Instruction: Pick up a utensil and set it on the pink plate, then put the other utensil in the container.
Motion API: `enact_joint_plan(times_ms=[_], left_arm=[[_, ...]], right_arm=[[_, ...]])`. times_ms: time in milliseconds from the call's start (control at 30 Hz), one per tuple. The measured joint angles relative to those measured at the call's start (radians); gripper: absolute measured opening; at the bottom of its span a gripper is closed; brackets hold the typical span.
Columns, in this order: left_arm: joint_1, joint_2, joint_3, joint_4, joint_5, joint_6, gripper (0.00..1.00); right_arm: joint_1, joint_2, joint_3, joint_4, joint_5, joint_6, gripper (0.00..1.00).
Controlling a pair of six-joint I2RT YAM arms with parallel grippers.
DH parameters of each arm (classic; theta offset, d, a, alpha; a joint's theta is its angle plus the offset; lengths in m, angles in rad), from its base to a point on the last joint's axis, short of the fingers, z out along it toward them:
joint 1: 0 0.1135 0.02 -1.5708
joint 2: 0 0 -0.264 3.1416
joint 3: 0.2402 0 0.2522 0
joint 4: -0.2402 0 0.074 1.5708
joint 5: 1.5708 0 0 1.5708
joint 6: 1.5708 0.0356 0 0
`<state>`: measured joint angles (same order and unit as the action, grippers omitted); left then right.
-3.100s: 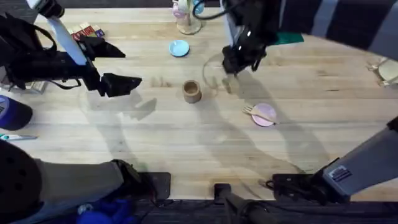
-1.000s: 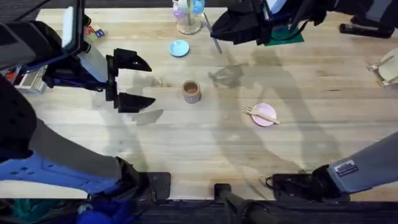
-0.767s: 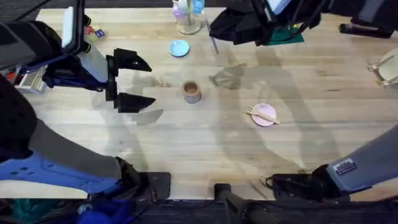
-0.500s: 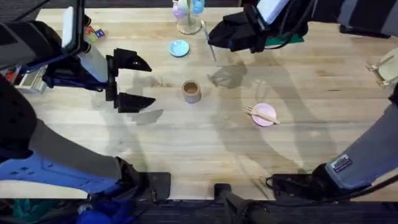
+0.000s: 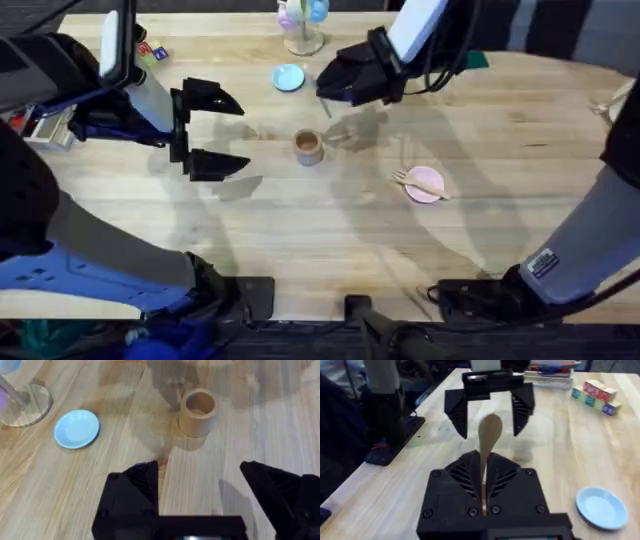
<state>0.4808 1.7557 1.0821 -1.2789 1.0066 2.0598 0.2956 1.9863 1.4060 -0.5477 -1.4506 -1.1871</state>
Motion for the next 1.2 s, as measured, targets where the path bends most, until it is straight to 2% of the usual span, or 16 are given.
enact_joint_plan(times_ms=[300, 633, 967, 1200], left_arm=[[0.0, 0.0, 0.0, 0.0, 0.0, 0.0, 0.993], [0.0, 0.0, 0.0, 0.0, 0.0, 0.0, 0.993], [0.0, 0.0, 0.0, 0.0, 0.0, 0.0, 0.993], [0.0, 0.0, 0.0, 0.0, 0.0, 0.0, 0.992]], right_arm=[[0.058, 0.024, -0.002, 0.002, 0.0, -0.078, 0.035], [0.097, 0.023, -0.002, 0.034, 0.0, -0.095, 0.035], [0.106, 0.031, -0.002, 0.062, 0.0, -0.102, 0.035], [0.106, 0.093, -0.002, 0.088, 0.0, -0.112, 0.034]])
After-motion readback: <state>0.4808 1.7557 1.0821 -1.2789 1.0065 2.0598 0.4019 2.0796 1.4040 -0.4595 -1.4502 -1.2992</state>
